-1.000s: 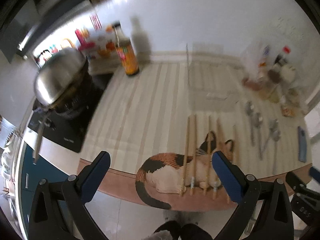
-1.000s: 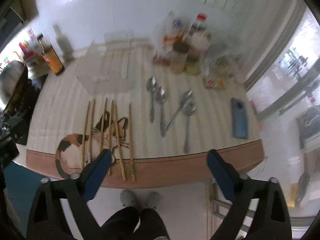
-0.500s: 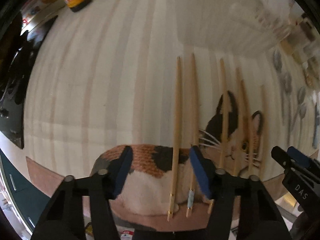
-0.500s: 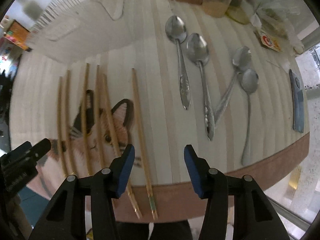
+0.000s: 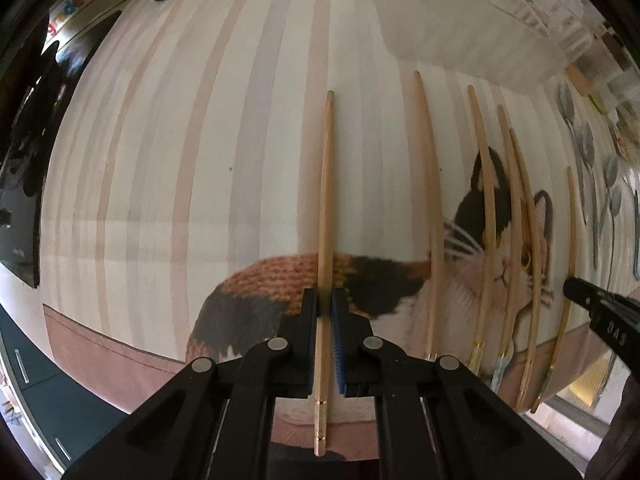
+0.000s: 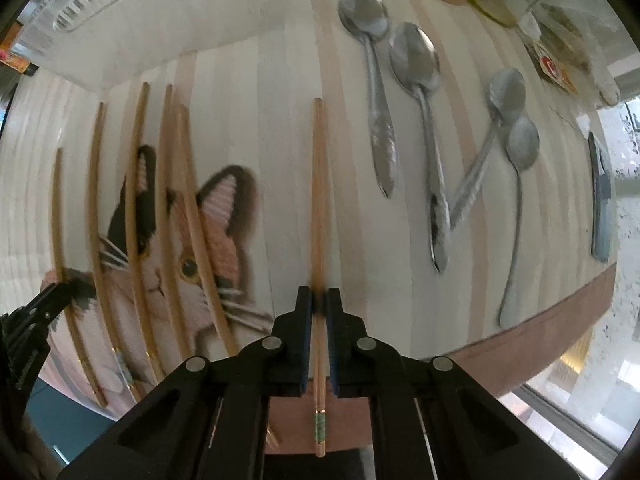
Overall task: Organize utensils
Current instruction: 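Lift the right tool's chopstick toward the clear basket while the left tool carries its chopstick there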
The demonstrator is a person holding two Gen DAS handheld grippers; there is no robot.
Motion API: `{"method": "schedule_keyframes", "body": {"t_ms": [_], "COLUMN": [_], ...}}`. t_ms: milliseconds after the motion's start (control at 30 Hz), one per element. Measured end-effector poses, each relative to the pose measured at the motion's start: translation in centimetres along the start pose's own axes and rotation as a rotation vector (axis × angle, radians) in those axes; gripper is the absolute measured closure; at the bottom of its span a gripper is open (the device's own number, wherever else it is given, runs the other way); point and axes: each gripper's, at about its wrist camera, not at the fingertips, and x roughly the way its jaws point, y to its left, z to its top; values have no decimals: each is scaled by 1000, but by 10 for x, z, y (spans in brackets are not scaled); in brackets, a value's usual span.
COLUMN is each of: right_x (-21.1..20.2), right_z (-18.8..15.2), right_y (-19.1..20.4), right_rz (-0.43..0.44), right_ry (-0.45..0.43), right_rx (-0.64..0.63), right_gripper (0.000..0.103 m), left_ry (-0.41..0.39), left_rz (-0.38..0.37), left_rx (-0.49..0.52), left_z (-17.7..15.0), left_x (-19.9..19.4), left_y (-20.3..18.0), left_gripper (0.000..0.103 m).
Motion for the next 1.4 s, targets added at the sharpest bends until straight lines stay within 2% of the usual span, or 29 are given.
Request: {"method": "schedule_keyframes", "body": {"t_ms": [200,267,467,633,833,967,1167,1300,1400], "right_x": [-3,-4,2,-1,-11,-15,-57,-106,-140], "right_z": [-7,2,19,23,5,-5,-9,-3,14], "right_y": [-1,-9,4,19,36,22,0,-10,-22], "right_rz": [6,-2,-31,-64,-76,-8,104,178,232], "right_ry": [28,41,70,48,-6,-4,-82,-147,-209], "right_rx": [17,2,-49,-111,-137,-116,-76,-70,-73], "right_gripper": [95,95,94,94,96,96,96,96,96], "left_ry": [8,13,19,5,-15,-69,-196,-285,-332], "left_rz": [9,13,22,48,89,102,93,50,-12], "left_rx": [58,60,43,9,-2,-17,-24,-28,-33], "left_z": [-4,-4,11,27,22,20,25,37,54], "left_x": [4,7,10,6,3,-27,-94,-144,-178], "left_y": [5,-1,-12,-25,-40,-40,-46,-48,-49], "left_gripper": [95,95,97,98,99,99,99,99,99]}}
